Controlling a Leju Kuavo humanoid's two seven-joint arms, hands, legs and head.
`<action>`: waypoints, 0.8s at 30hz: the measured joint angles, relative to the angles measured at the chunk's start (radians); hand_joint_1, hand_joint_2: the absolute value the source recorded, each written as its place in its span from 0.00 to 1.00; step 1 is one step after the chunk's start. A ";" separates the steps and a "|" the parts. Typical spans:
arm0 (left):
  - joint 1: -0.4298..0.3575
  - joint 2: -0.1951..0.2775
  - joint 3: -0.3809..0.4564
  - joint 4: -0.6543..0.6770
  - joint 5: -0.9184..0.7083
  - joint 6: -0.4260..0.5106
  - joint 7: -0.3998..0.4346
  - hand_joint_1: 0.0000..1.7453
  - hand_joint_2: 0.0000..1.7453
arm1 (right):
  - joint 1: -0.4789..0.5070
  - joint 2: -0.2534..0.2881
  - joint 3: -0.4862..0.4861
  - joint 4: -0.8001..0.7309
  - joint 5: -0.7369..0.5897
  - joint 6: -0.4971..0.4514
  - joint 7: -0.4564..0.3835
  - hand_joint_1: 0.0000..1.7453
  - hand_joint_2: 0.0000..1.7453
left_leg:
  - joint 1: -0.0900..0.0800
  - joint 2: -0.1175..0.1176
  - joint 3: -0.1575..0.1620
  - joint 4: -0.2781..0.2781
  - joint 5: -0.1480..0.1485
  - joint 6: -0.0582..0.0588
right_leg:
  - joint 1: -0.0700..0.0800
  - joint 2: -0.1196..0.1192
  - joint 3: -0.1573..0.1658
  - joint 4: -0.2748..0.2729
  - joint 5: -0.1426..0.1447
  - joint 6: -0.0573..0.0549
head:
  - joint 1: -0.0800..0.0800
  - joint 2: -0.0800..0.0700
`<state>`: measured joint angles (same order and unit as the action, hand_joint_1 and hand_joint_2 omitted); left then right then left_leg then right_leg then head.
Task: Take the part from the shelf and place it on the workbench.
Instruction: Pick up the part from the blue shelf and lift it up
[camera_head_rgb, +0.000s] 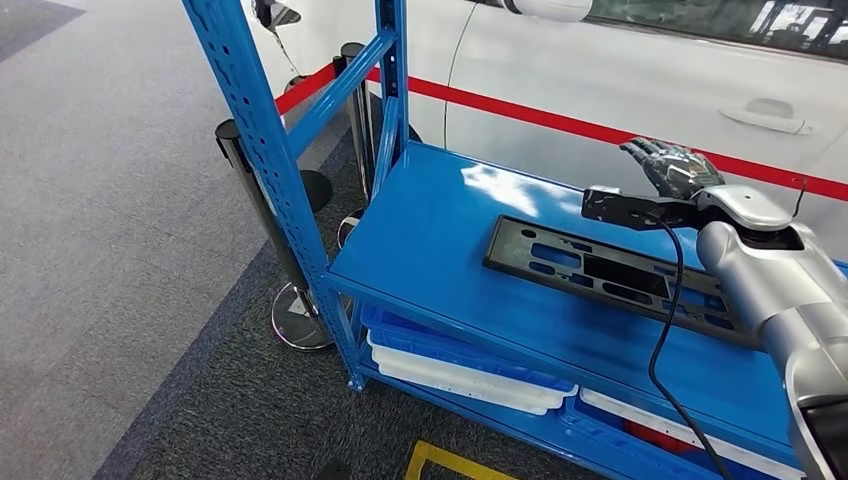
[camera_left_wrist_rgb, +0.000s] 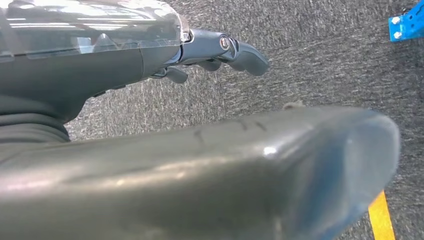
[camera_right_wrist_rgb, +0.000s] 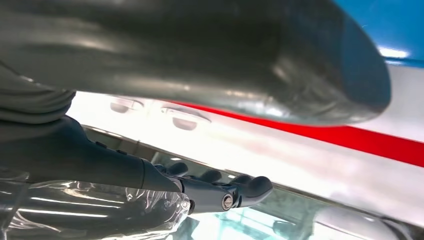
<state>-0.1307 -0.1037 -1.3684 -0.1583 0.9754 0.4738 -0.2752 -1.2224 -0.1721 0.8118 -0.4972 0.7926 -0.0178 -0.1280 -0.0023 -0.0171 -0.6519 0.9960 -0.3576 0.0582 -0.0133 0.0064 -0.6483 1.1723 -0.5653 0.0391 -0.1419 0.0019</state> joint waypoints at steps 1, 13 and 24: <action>0.001 0.000 0.000 0.000 0.000 0.000 0.001 0.00 0.00 | 0.006 0.000 0.002 0.001 -0.002 -0.003 0.001 0.00 0.00 | 0.000 0.000 -0.002 0.000 0.001 0.000 | -0.003 0.000 -0.024 0.061 -0.027 0.004 | 0.000 0.000; 0.004 -0.001 -0.008 0.000 -0.001 -0.002 0.004 0.00 0.00 | 0.034 0.009 0.011 0.018 -0.007 -0.027 0.002 0.00 0.00 | 0.007 -0.003 -0.061 0.060 -0.014 -0.063 | -0.014 -0.002 0.073 -0.152 0.108 -0.037 | 0.000 0.000; -0.001 -0.001 -0.015 0.000 -0.006 -0.008 0.017 0.00 0.00 | 0.040 0.001 0.020 0.027 -0.011 -0.027 0.002 0.00 0.00 | 0.004 0.009 0.111 0.036 -0.135 -0.053 | -0.008 -0.010 -0.016 -0.147 0.188 -0.021 | 0.000 0.000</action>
<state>-0.1315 -0.1042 -1.3838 -0.1583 0.9699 0.4655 -0.2580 -1.1825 -0.1707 0.8321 -0.4698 0.7815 -0.0452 -0.1255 0.0017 -0.0082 -0.5412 1.0323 -0.4925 0.0054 -0.0218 -0.0037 -0.6640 1.0255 -0.3769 0.0177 -0.1424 0.0019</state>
